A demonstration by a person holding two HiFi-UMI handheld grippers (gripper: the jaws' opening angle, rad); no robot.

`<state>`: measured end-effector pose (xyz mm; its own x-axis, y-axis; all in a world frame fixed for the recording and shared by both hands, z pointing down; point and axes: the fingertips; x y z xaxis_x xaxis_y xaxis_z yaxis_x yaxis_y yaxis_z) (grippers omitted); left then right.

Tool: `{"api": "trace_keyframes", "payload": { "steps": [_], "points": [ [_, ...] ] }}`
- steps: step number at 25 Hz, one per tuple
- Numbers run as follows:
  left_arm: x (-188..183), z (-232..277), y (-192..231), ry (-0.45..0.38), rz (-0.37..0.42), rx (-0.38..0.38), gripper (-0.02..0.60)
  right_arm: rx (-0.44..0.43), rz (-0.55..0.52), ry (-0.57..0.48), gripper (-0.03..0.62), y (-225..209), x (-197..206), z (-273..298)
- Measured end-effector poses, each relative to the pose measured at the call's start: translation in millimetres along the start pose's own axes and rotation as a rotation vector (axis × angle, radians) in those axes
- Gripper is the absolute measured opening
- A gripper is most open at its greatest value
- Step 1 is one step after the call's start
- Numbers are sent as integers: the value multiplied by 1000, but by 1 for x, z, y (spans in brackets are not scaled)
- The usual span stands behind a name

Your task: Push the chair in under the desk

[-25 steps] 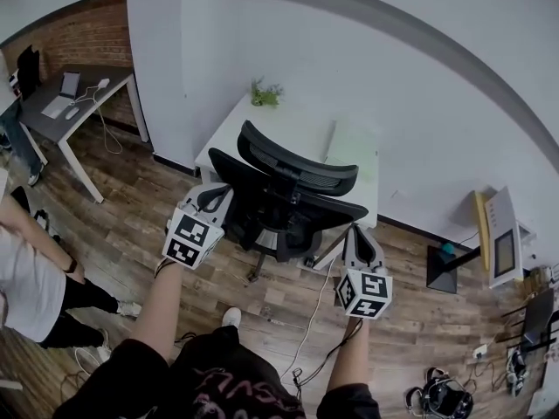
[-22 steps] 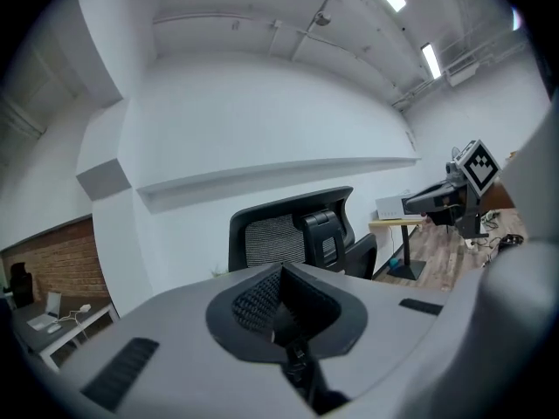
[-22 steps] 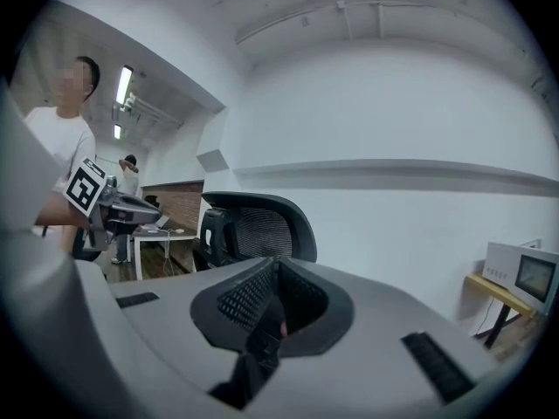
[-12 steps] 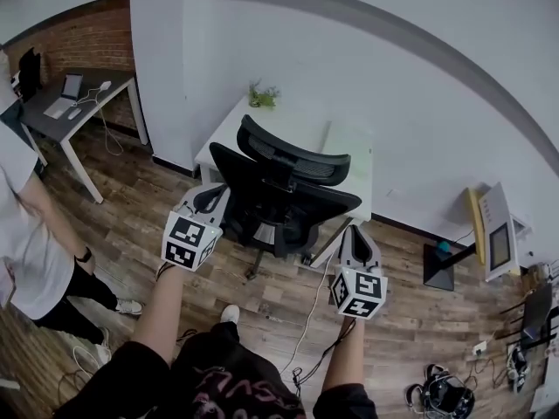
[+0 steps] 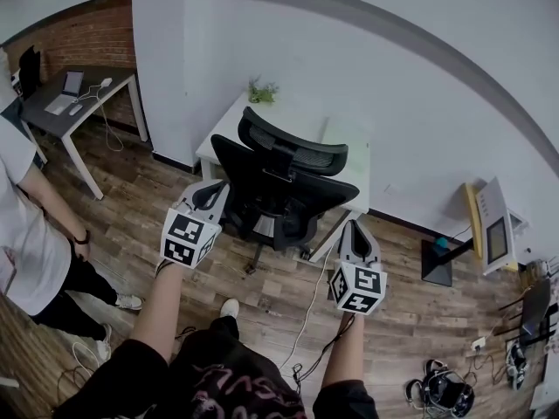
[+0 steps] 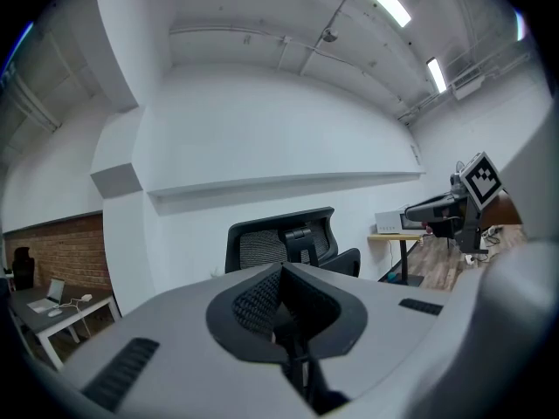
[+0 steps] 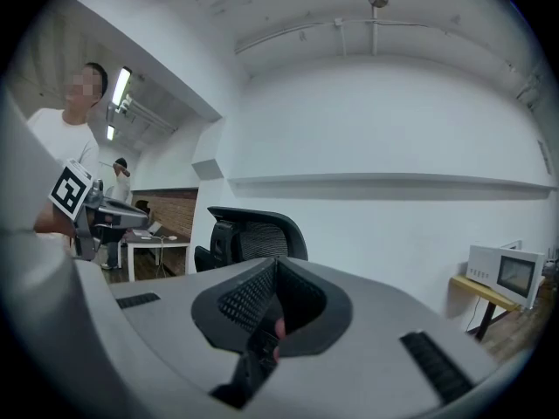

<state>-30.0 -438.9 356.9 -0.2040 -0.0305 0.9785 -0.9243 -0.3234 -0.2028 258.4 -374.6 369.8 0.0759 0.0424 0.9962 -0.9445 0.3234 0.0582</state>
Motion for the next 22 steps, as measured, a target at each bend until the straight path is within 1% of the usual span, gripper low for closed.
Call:
{"api": "trace_keyframes", "payload": {
  "steps": [4, 9, 14, 22],
  "points": [
    [-2, -6, 0, -7, 12, -4, 14, -4, 2, -15, 27, 2, -4, -4],
    [-6, -11, 2, -15, 13, -13, 15, -8, -5, -8, 27, 6, -4, -6],
    [-7, -17, 8, -14, -6, -21, 14, -18, -13, -19, 26, 13, -12, -7],
    [-8, -22, 10, -15, 3, -20, 14, -20, -16, -22, 28, 18, -16, -5]
  ]
}}
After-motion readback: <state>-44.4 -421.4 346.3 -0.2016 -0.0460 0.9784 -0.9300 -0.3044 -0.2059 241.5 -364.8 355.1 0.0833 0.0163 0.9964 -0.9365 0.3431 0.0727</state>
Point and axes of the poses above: the fingertips, and each gripper's own axes: z forward along the fingers, y to its left, x out of its underside, and after that the axes turned 14 degrees about -x, right-handed
